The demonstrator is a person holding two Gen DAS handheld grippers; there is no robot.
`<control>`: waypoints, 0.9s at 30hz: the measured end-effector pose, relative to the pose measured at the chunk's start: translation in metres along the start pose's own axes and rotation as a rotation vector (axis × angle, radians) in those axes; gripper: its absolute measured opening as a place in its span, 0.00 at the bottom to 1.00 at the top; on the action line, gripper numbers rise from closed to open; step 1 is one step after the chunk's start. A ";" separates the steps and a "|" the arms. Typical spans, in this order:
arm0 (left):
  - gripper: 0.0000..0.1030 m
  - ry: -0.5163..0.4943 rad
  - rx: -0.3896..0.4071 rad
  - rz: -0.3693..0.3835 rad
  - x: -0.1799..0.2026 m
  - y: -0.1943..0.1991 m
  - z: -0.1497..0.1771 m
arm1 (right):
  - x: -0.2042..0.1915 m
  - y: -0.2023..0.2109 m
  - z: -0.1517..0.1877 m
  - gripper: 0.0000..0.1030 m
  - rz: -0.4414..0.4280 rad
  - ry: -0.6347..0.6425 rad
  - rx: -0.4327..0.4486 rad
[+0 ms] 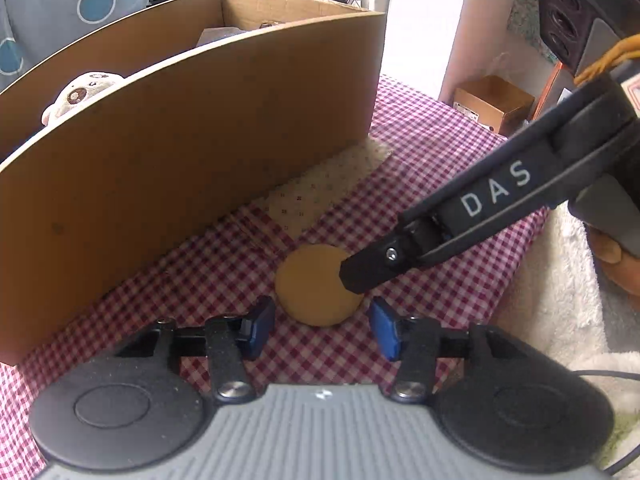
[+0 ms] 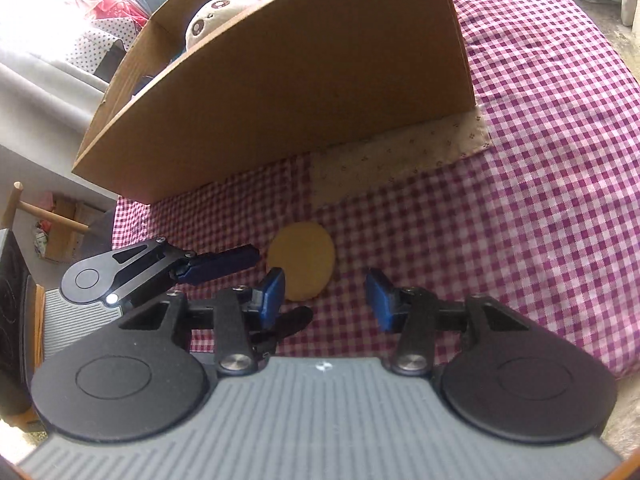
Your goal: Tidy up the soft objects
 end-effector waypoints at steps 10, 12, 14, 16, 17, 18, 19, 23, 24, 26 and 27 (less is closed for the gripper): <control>0.45 0.000 0.023 -0.007 -0.002 -0.004 0.004 | 0.009 -0.012 -0.001 0.45 -0.258 -0.196 -0.073; 0.38 0.023 0.026 -0.002 -0.009 -0.002 0.006 | 0.013 -0.007 -0.002 0.44 -0.329 -0.234 -0.071; 0.35 0.037 0.028 -0.005 -0.013 -0.001 0.004 | 0.012 -0.003 -0.002 0.40 -0.390 -0.257 -0.063; 0.32 0.066 0.035 0.009 -0.018 0.000 0.004 | 0.010 -0.003 -0.004 0.38 -0.397 -0.249 -0.052; 0.30 0.081 0.039 0.015 -0.021 0.001 0.005 | 0.009 -0.004 -0.004 0.36 -0.395 -0.246 -0.050; 0.29 0.093 0.042 0.022 -0.024 0.002 0.006 | 0.009 -0.005 -0.004 0.35 -0.395 -0.245 -0.049; 0.29 0.100 0.045 0.027 -0.026 0.002 0.006 | 0.006 -0.007 -0.006 0.33 -0.387 -0.243 -0.047; 0.29 0.105 0.053 0.033 -0.030 0.003 0.009 | -0.002 -0.015 -0.012 0.23 -0.341 -0.246 -0.048; 0.30 0.095 0.055 0.027 -0.030 0.003 0.010 | -0.003 -0.020 -0.014 0.22 -0.329 -0.249 -0.048; 0.30 0.065 0.058 0.013 -0.026 0.002 0.010 | -0.002 -0.028 -0.016 0.14 -0.291 -0.247 -0.047; 0.30 0.055 0.059 0.005 -0.021 0.002 0.011 | -0.002 -0.030 -0.016 0.11 -0.274 -0.241 -0.044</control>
Point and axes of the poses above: each gripper's, at about its wrist camera, not at the fingertips, and y roughly against the way its jaws point, x to its right, z to its underside, the point moved 5 cm from there along -y, roughly the way its jaws point, and after that the axes turned 6 degrees about -y, right-handed, at the moved point
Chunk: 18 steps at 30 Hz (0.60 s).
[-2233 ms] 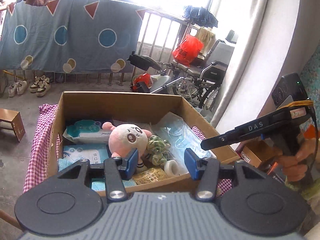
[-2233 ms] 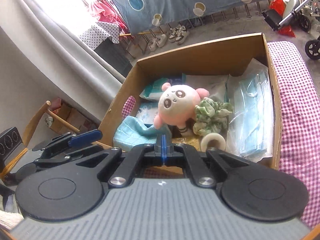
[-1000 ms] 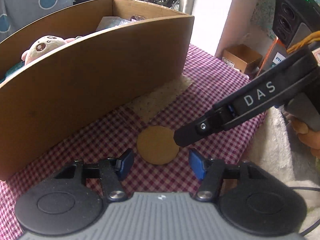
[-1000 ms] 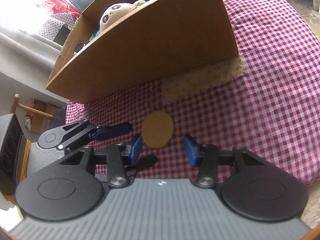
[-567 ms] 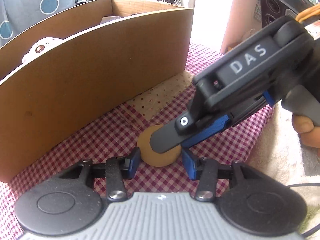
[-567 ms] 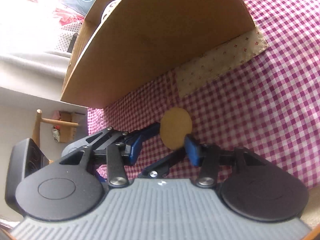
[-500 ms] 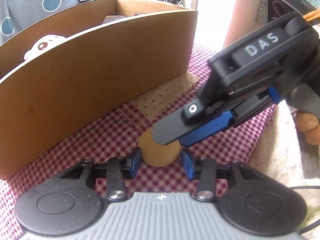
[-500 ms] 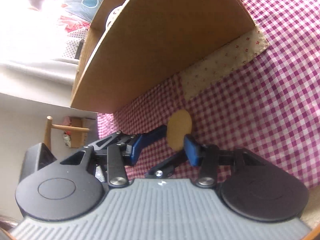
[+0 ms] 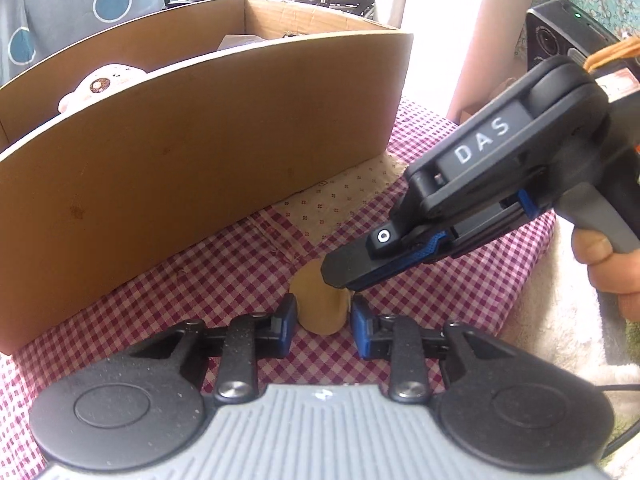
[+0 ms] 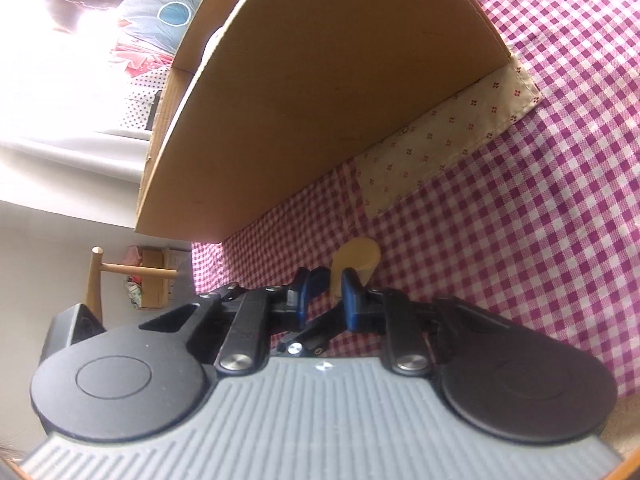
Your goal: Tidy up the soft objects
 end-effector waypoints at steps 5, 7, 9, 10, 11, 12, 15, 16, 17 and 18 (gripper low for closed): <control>0.28 0.005 0.002 0.008 0.001 0.005 -0.002 | -0.007 -0.004 0.007 0.00 -0.009 0.045 0.013; 0.28 0.021 0.023 0.024 -0.002 0.012 -0.004 | -0.019 0.000 0.013 0.00 -0.018 0.098 0.023; 0.28 0.030 0.055 0.032 -0.004 0.022 -0.007 | -0.029 0.003 0.015 0.00 -0.017 0.145 0.037; 0.28 0.033 0.063 0.032 -0.005 0.024 -0.009 | -0.034 0.005 0.016 0.00 -0.014 0.164 0.045; 0.28 0.033 0.065 0.030 -0.005 0.024 -0.008 | -0.036 0.005 0.016 0.00 -0.007 0.172 0.049; 0.26 0.034 0.058 0.024 -0.005 0.022 -0.008 | -0.036 0.003 0.015 0.00 -0.001 0.175 0.051; 0.23 0.056 0.004 0.018 -0.007 0.008 -0.002 | -0.026 0.001 0.011 0.00 -0.017 0.124 0.021; 0.23 0.072 -0.008 0.025 -0.009 0.004 0.000 | -0.023 0.002 0.010 0.00 -0.022 0.105 0.013; 0.23 0.080 0.000 0.028 -0.011 0.005 0.000 | -0.019 0.002 0.010 0.02 -0.023 0.085 0.013; 0.23 0.088 -0.002 0.034 -0.012 0.005 0.001 | -0.017 0.003 0.009 0.02 -0.029 0.069 0.012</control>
Point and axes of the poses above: each gripper's, at about its wrist camera, not at the fingertips, and y roughly against the way its jaws point, x to its right, z to its underside, the point moved 5 cm from there along -y, roughly the way its jaws point, and after that the axes turned 6 degrees about -y, right-handed, at the moved point
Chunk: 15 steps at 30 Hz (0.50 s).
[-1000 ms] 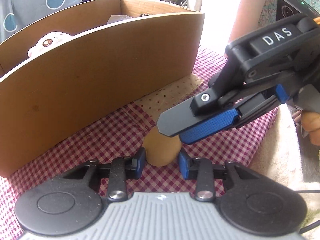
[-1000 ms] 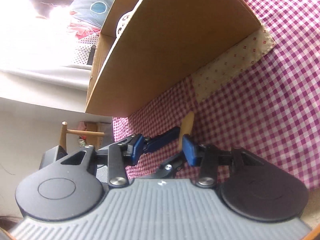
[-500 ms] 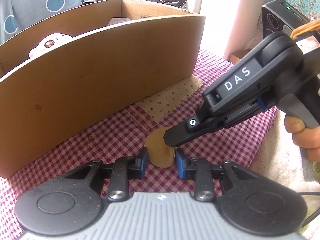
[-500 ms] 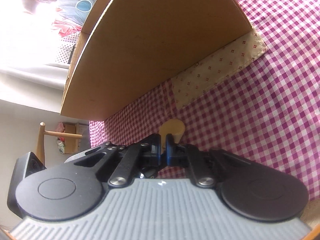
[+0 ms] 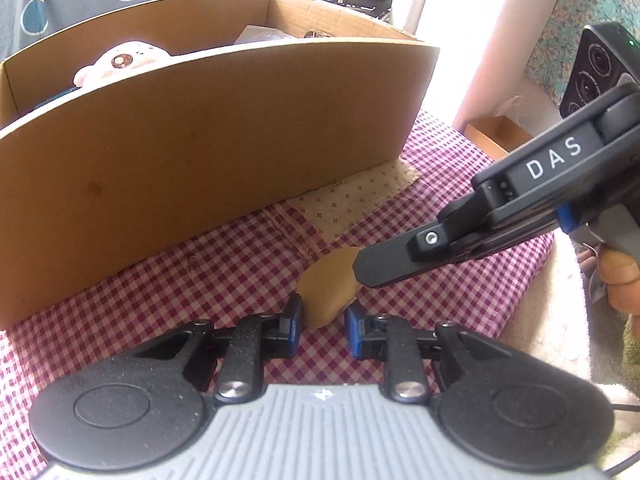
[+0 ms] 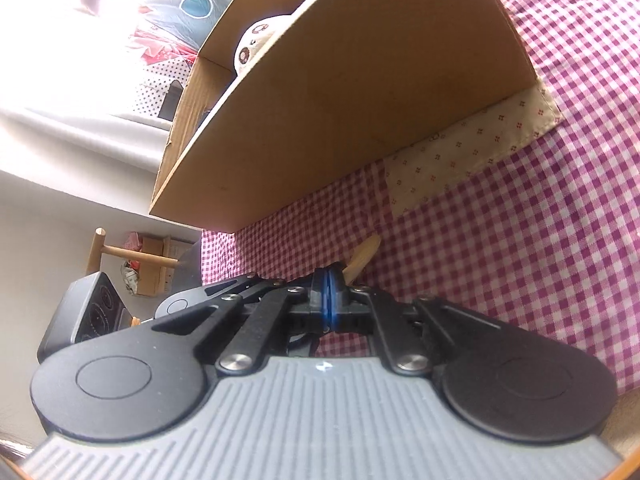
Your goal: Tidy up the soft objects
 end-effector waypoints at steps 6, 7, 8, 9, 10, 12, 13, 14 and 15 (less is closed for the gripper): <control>0.21 0.027 0.005 0.018 -0.006 0.000 0.001 | 0.020 0.005 -0.005 0.08 -0.048 -0.130 -0.005; 0.21 0.026 0.005 0.017 -0.006 0.000 0.001 | 0.022 0.005 -0.006 0.12 -0.055 -0.149 -0.006; 0.21 0.023 0.006 0.016 -0.007 -0.001 0.002 | 0.025 0.005 -0.007 0.17 -0.059 -0.164 -0.004; 0.22 0.021 0.007 0.014 -0.006 0.000 0.002 | 0.026 0.004 -0.007 0.20 -0.058 -0.174 -0.002; 0.22 0.021 0.008 0.014 -0.006 0.000 0.002 | 0.028 0.006 -0.008 0.26 -0.056 -0.186 0.002; 0.21 0.023 0.009 0.015 -0.006 -0.001 0.002 | 0.032 0.007 -0.009 0.31 -0.064 -0.210 0.003; 0.21 0.026 0.010 0.016 -0.006 -0.001 0.003 | 0.037 0.011 -0.010 0.33 -0.071 -0.231 0.000; 0.21 0.029 0.010 0.018 -0.006 0.001 0.003 | 0.040 0.012 -0.010 0.35 -0.075 -0.243 -0.002; 0.21 0.031 0.011 0.019 -0.006 0.002 0.003 | 0.043 0.014 -0.011 0.37 -0.077 -0.253 -0.003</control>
Point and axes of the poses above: each gripper's, at about its wrist camera, not at the fingertips, and y roughly against the way its jaws point, x to its right, z to its underside, the point moved 5 cm from there along -y, roughly the way its jaws point, and after that the axes turned 6 degrees about -y, right-handed, at the moved point
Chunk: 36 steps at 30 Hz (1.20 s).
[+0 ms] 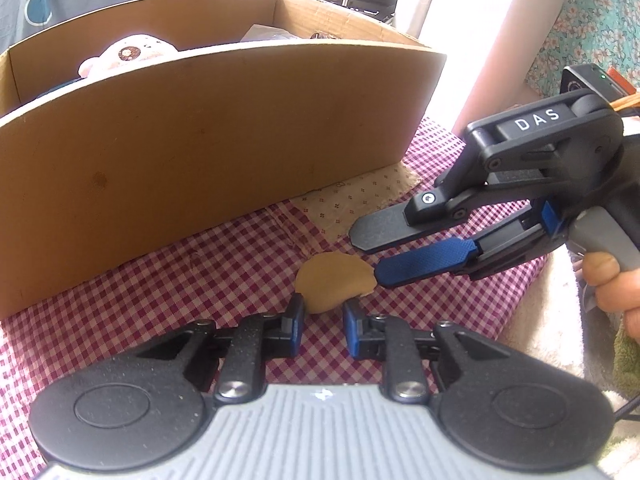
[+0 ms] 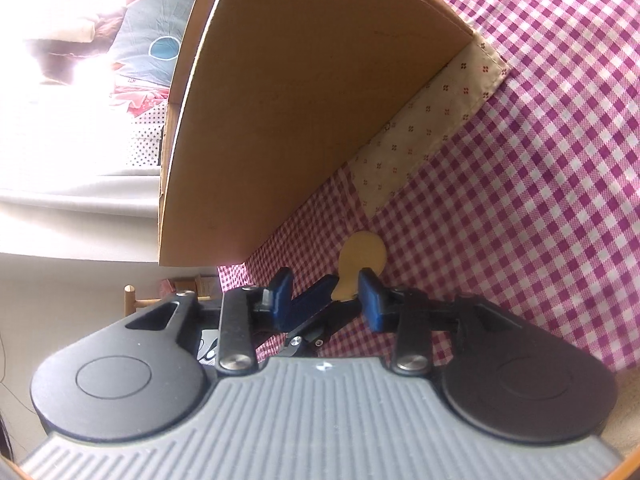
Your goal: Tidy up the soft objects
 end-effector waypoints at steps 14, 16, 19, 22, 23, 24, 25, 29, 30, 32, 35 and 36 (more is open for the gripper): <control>0.19 0.032 -0.004 0.013 -0.008 0.002 -0.001 | 0.020 0.006 0.003 0.46 -0.013 -0.096 -0.003; 0.19 0.026 -0.004 0.007 -0.007 0.003 -0.002 | 0.013 0.005 0.000 0.46 0.001 -0.045 0.018; 0.19 0.024 -0.005 0.006 -0.005 0.002 -0.002 | 0.001 0.003 -0.001 0.45 0.012 0.012 0.026; 0.19 0.024 -0.006 0.004 -0.005 0.002 -0.002 | -0.005 0.004 0.001 0.45 0.007 0.034 0.023; 0.19 0.025 -0.006 0.003 -0.004 0.002 -0.002 | -0.006 0.004 0.002 0.45 0.002 0.035 0.023; 0.19 0.025 -0.006 0.003 -0.004 0.001 -0.002 | -0.006 0.005 0.003 0.45 0.000 0.036 0.024; 0.19 0.026 -0.007 0.003 -0.004 0.001 -0.002 | -0.006 0.005 0.001 0.45 -0.004 0.032 0.029; 0.19 0.022 -0.009 0.001 -0.004 0.000 -0.002 | 0.001 0.013 -0.001 0.45 -0.010 0.034 0.045; 0.19 0.020 -0.009 0.000 -0.004 0.000 -0.002 | 0.002 0.012 -0.002 0.45 -0.011 0.036 0.048; 0.19 0.019 -0.010 -0.002 -0.003 -0.001 -0.002 | 0.005 0.012 -0.004 0.45 -0.011 0.041 0.051; 0.19 0.020 -0.012 -0.005 -0.004 -0.002 -0.002 | 0.004 0.004 -0.004 0.39 -0.011 0.055 0.053; 0.19 0.020 -0.012 -0.006 -0.003 -0.002 -0.002 | 0.003 0.003 -0.004 0.35 -0.004 0.063 0.055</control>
Point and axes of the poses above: each gripper's, at about its wrist camera, not at the fingertips, and y roughly against the way its jaws point, x to its right, z to its underside, the point moved 5 cm from there along -y, roughly the way its jaws point, and after that the axes turned 6 degrees about -y, right-handed, at the moved point
